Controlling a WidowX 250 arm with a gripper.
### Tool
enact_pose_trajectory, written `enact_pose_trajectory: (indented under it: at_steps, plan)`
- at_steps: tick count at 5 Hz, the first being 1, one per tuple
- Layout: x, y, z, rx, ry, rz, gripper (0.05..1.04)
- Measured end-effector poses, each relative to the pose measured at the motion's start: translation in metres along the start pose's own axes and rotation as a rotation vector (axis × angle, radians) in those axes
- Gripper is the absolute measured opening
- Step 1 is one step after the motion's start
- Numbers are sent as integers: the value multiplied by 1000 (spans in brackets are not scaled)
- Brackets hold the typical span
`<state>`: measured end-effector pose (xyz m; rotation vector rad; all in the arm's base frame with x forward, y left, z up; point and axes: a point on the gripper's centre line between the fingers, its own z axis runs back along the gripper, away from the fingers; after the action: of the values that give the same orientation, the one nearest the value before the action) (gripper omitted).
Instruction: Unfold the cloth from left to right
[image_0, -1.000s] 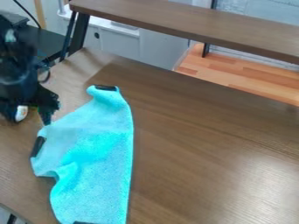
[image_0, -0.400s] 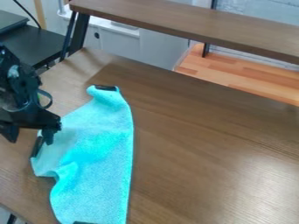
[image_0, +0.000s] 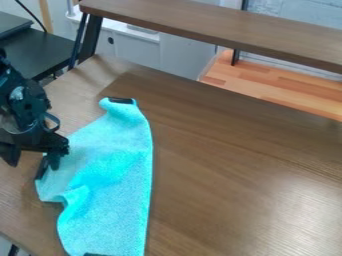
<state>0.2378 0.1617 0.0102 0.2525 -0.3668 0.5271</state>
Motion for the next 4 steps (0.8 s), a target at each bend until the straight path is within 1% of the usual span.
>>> enact_pose_trajectory:
  at_steps: [2,3,4]
  plan:
    - [-5,-2,-11,28,13,-10,999]
    - [-4,-2,-14,41,4,-20,967]
    - [-4,-5,-15,42,2,-25,694]
